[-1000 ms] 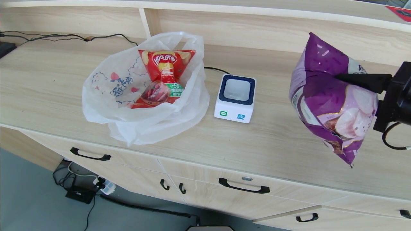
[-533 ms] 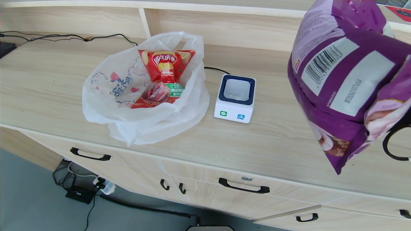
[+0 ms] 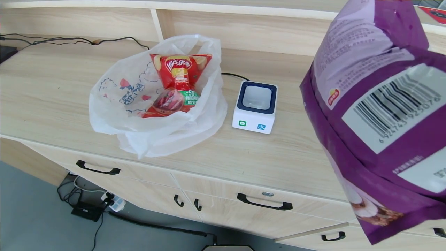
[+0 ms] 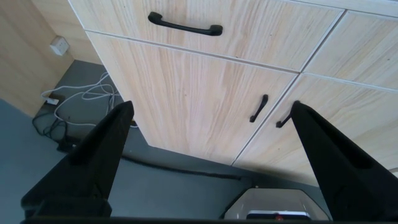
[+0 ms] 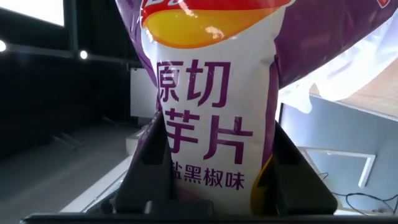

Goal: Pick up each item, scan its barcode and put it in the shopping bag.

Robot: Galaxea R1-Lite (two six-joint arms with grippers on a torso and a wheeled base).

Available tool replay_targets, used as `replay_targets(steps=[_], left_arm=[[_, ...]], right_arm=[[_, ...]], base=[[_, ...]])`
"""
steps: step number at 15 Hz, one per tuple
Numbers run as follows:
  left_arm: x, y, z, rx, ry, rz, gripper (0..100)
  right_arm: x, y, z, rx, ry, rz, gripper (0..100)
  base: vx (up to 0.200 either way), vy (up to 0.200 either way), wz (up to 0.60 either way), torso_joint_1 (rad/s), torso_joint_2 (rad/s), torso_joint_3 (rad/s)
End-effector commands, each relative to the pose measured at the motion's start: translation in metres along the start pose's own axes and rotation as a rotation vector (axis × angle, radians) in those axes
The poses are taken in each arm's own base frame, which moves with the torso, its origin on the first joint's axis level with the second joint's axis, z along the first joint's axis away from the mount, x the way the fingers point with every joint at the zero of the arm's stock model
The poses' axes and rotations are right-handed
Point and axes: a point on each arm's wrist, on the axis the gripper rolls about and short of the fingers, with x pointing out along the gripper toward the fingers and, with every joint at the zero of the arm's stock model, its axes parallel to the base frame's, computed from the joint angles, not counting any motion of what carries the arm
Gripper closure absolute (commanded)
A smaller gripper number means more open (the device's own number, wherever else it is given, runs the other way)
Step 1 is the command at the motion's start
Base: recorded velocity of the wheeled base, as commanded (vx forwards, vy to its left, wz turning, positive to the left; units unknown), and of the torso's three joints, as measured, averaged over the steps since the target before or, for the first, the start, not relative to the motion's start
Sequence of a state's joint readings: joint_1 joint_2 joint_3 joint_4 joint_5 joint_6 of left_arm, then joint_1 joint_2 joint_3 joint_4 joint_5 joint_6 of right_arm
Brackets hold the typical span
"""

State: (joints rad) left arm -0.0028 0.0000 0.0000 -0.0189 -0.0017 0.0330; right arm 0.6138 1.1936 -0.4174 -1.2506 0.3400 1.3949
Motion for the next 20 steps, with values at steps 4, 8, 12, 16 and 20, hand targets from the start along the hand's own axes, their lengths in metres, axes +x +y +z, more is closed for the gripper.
replay_targets(steps=[4,8,12,16,20], left_arm=[[0.000,0.000,0.000,0.002,-0.001,0.000,0],[0.000,0.000,0.000,0.018,-0.001,0.000,0],[0.000,0.000,0.000,0.018,0.000,-0.002,0],[0.000,0.000,0.000,0.019,0.001,0.000,0],[0.000,0.000,0.000,0.019,0.001,0.000,0]], right_arm=[[-0.004,0.009,-0.009,0.085,0.045,0.040,100],[-0.013,0.003,-0.014,0.103,0.053,0.026,100],[-0.018,0.004,-0.016,0.118,0.055,0.032,100],[-0.013,0.000,-0.016,0.129,0.061,0.020,100],[-0.014,0.000,-0.017,0.132,0.065,0.017,100]], base=[[0.000,0.000,0.00,0.000,0.00,0.000],[0.000,0.000,0.00,0.000,0.00,0.000],[0.000,0.000,0.00,0.000,0.00,0.000],[0.000,0.000,0.00,0.000,0.00,0.000],[0.000,0.000,0.00,0.000,0.00,0.000]])
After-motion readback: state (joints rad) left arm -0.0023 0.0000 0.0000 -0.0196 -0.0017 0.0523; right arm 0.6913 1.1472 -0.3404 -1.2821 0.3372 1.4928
